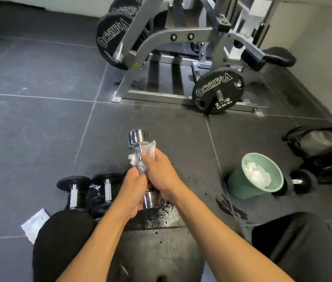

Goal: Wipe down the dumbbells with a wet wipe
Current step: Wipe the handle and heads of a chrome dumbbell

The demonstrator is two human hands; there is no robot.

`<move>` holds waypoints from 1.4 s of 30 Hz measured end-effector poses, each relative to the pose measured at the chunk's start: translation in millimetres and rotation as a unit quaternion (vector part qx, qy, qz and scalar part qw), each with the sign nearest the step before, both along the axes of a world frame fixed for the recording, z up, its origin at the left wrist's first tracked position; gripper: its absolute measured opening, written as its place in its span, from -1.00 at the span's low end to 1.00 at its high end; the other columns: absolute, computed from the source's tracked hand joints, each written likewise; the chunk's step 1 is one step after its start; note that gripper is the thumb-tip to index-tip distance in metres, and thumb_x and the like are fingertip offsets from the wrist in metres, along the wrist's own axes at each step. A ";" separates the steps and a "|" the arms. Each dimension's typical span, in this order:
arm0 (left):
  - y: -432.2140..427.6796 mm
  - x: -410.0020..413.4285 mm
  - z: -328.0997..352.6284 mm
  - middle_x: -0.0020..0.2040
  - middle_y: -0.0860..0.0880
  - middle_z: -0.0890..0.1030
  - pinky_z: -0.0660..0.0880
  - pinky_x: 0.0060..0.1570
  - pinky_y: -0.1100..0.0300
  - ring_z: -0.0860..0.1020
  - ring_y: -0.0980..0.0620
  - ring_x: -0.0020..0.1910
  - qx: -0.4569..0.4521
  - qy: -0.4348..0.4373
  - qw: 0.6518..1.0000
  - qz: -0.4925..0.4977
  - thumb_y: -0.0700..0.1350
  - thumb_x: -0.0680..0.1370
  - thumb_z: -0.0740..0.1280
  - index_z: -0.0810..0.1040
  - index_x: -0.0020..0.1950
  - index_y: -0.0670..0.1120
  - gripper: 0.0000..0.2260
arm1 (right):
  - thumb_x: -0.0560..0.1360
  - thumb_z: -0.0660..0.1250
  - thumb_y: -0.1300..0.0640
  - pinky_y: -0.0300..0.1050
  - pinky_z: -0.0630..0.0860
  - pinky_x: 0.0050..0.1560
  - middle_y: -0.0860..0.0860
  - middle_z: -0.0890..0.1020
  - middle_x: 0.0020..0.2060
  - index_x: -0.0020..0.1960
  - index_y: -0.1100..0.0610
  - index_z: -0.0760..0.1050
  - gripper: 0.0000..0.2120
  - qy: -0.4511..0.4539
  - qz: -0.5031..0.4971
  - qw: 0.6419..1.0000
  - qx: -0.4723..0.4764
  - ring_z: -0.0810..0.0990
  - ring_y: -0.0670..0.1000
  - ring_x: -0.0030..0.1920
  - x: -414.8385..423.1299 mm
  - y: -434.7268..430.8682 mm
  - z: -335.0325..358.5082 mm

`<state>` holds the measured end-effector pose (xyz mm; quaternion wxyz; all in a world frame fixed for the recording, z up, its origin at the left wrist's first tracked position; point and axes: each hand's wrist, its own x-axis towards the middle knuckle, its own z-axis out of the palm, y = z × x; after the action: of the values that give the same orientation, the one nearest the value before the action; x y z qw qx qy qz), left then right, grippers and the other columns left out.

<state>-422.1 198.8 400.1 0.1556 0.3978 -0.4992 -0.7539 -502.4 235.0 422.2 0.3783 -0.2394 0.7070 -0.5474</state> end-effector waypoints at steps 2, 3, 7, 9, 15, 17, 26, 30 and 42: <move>2.5 1.4 0.9 -0.15 -0.14 0.77 0.71 -0.15 -0.07 0.77 -0.09 -0.13 -0.003 0.000 1.000 -0.004 -0.07 0.75 0.21 0.64 0.12 -0.08 -0.78 | 0.66 0.18 0.10 0.13 0.60 0.26 0.00 0.77 0.08 0.24 0.06 0.61 -0.73 -0.001 -0.011 1.000 0.013 0.70 0.13 0.13 1.2 0.1 -0.8; 3.8 -0.7 2.5 -0.18 -0.12 0.77 0.69 -0.21 -0.01 0.76 -0.06 -0.16 -0.003 0.004 1.000 -0.006 -0.09 0.75 0.20 0.64 0.10 -0.08 -0.78 | 0.65 0.18 0.10 0.12 0.62 0.23 0.01 0.77 0.07 0.22 0.07 0.61 -0.73 -0.010 -0.015 1.000 0.007 0.71 0.13 0.11 -1.3 1.3 -2.8; 2.2 -2.5 2.7 -0.30 -0.30 0.62 0.61 -0.37 0.04 0.63 -0.18 -0.40 0.010 0.021 0.999 -0.024 -0.17 0.72 0.23 0.58 0.05 -0.21 -0.82 | 0.65 0.22 0.02 -0.16 0.47 -0.43 0.05 0.74 -0.13 0.19 0.07 0.63 -0.73 -0.084 0.000 0.996 0.007 0.56 0.09 -0.31 -12.3 2.3 -9.5; -4.9 -3.9 -3.7 -0.40 -0.23 0.40 0.54 -0.39 0.05 0.52 -0.15 -0.47 0.031 0.042 0.998 -0.047 -0.22 0.68 0.26 0.50 -0.09 -0.22 -0.84 | 0.59 0.30 -0.07 -0.05 0.46 -0.29 0.11 0.70 -0.09 0.22 0.10 0.63 -0.67 -0.142 0.027 0.989 -0.002 0.52 0.18 -0.21 -23.8 -0.6 -17.5; -15.7 -5.4 -13.9 -0.45 -0.13 0.30 0.44 -0.27 0.04 0.56 -0.15 -0.49 0.072 0.084 0.983 -0.145 -0.18 0.42 0.33 0.36 -0.29 -0.11 -0.84 | 0.68 0.30 0.05 -0.12 0.65 -0.16 0.25 0.72 -0.06 0.10 0.25 0.63 -0.74 -0.296 0.094 0.949 -0.058 0.70 0.05 -0.23 -48.6 -13.1 -26.9; -14.2 -7.3 -19.4 -0.37 -0.30 0.45 0.51 -0.25 0.00 0.60 -0.20 -0.41 0.014 0.015 0.991 -0.130 -0.19 0.37 0.29 0.39 -0.23 -0.18 -0.90 | 0.71 0.24 0.02 -0.20 0.58 -0.31 0.20 0.69 -0.08 0.13 0.27 0.57 -0.69 -0.221 0.095 0.970 -0.028 0.67 -0.02 -0.32 -44.8 -18.9 -28.7; -9.4 -10.4 -42.1 0.12 -0.16 0.70 0.66 0.14 -0.10 0.69 -0.12 0.13 -0.102 -0.008 0.993 -0.063 -0.23 0.52 0.34 0.45 0.42 0.06 -0.53 | 0.72 0.25 0.00 -0.07 0.60 0.01 0.01 0.75 -0.03 0.25 0.10 0.65 -0.73 -0.117 0.143 0.983 0.003 0.67 -0.02 -0.09 -52.7 -5.3 -48.0; -2.0 -7.6 -40.9 -0.09 0.03 0.63 0.57 -0.08 -0.09 0.55 0.06 -0.20 -0.162 -0.074 0.982 -0.059 -0.01 0.45 0.41 0.44 0.19 0.11 -0.66 | 0.71 0.24 0.05 -0.24 0.58 -0.13 0.07 0.78 -0.03 0.25 0.26 0.62 -0.68 -0.136 0.116 0.984 0.011 0.68 -0.04 -0.12 -56.0 -30.3 -34.5; 3.7 4.0 -49.3 -0.20 -0.02 0.49 0.46 -0.08 -0.16 0.47 -0.06 -0.15 -0.113 -0.056 0.988 0.083 0.25 0.43 0.20 0.43 -0.05 0.02 -0.68 | 0.68 0.31 0.07 -0.03 0.64 -0.02 0.20 0.75 0.06 0.26 0.23 0.63 -0.71 -0.216 0.120 0.969 0.010 0.72 0.07 -0.04 -37.6 -15.5 -61.2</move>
<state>-418.1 202.5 350.8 0.2339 0.4594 -0.5544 -0.6534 -540.0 219.6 360.9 0.5875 -0.1948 0.5797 -0.5299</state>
